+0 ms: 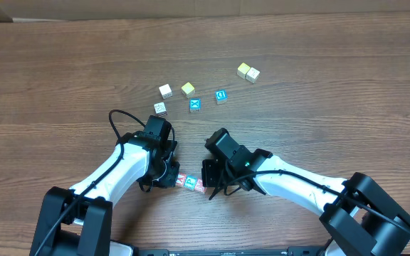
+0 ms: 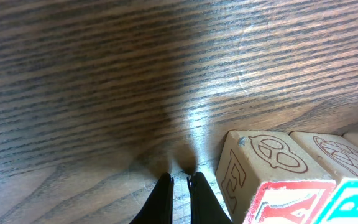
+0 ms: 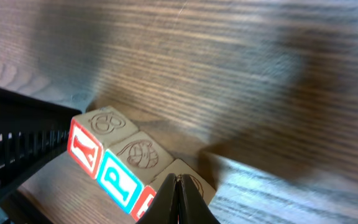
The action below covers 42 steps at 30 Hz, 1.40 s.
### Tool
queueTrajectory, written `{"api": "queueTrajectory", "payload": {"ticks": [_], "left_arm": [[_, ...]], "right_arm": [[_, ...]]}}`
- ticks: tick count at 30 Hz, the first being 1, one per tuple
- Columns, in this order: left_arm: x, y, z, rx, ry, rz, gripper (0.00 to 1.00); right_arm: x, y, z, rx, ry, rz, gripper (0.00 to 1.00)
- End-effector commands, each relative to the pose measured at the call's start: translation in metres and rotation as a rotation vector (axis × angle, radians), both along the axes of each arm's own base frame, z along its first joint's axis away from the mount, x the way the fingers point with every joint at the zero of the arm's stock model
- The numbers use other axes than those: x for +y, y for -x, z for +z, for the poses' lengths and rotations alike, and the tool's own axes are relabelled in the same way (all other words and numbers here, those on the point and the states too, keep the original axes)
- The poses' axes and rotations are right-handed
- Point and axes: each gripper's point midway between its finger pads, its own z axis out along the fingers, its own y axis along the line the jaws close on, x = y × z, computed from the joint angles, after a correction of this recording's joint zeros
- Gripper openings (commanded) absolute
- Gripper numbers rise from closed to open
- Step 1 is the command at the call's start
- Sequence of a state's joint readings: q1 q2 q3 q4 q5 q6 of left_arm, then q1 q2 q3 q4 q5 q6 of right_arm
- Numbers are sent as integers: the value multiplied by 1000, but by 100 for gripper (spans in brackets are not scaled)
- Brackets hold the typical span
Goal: Flip 3 blocks
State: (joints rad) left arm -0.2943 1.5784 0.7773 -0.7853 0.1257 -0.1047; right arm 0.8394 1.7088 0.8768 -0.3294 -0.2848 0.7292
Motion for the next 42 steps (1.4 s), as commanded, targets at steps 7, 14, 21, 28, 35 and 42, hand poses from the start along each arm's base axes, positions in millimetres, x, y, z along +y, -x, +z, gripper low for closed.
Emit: {"api": "queueTrajectory", "payload": {"ticks": [7, 14, 21, 28, 35, 42], "left_arm": [[2, 4, -3, 15, -8, 15, 4], [2, 4, -3, 14, -8, 15, 4], [2, 1, -3, 5, -8, 15, 4], [3, 1, -3, 2, -18, 15, 4], [26, -6, -4, -25, -136, 138, 41], [36, -7, -4, -17, -131, 198, 4]], "right_arm": [[2, 1, 0, -4, -2, 2, 4], [-10, -18, -2, -50, 38, -57, 4], [-47, -78, 24, -84, 31, -204, 4], [-78, -78, 31, 18, 93, -269, 4], [-90, -60, 23, 91, 154, -267, 4], [-85, -49, 24, 100, 133, -150, 4]]}}
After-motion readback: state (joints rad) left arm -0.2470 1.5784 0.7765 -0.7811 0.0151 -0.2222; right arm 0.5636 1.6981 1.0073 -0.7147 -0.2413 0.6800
